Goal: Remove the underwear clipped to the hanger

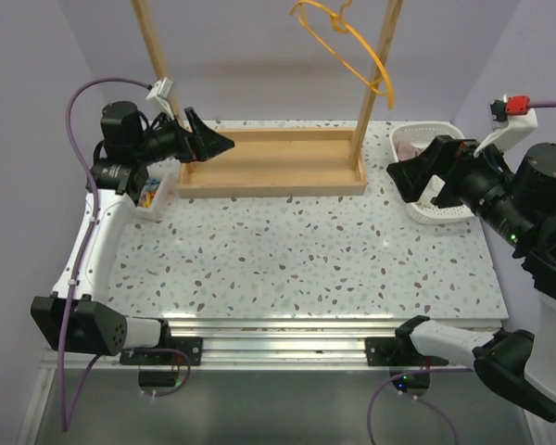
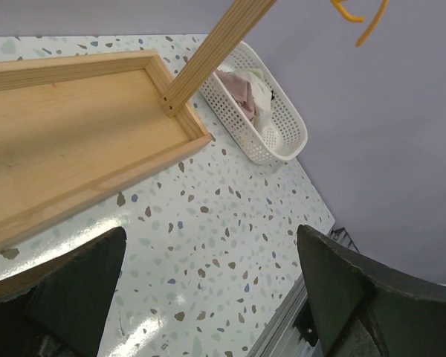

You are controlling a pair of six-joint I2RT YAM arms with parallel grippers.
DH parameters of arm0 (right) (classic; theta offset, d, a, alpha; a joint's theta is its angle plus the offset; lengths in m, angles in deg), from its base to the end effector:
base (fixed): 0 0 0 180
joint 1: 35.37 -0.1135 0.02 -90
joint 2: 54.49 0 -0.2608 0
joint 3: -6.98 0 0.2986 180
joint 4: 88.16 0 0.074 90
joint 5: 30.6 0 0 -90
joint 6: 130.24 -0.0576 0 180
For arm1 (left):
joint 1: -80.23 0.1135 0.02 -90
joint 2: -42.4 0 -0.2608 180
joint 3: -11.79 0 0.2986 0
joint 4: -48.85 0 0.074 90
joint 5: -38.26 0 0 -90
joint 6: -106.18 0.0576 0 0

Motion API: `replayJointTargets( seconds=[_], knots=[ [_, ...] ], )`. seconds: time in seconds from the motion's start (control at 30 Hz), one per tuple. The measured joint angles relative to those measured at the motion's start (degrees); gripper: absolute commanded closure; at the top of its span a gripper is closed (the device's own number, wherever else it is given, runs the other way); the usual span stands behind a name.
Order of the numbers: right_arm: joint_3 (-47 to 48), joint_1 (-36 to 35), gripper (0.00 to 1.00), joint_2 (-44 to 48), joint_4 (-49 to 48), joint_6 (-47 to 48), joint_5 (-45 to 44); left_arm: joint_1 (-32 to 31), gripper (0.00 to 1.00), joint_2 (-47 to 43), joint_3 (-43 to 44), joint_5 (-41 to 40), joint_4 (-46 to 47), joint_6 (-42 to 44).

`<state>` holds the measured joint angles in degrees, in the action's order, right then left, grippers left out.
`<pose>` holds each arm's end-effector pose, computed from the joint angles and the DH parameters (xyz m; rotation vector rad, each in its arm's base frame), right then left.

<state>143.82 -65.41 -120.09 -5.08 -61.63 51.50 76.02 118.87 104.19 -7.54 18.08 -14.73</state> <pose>0.1222 0.0615 0.6069 -0.0352 1.8053 0.5231 0.3537 -0.0663 0.4195 0.1329 1.8985 -1.1250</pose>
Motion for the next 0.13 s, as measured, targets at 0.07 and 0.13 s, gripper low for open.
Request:
replayJointTargets(
  seconds=[0.07, 0.13],
  knots=[
    [0.02, 0.00, 0.02, 0.04, 0.24, 0.00, -0.02, 0.00, 0.00, 0.00, 0.28, 0.55, 0.83, -0.13],
    [0.31, 0.00, 0.02, 0.04, 0.59, -0.02, -0.04, 0.00, 0.00, 0.00, 0.39, 0.98, 1.73, -0.28]
  ],
)
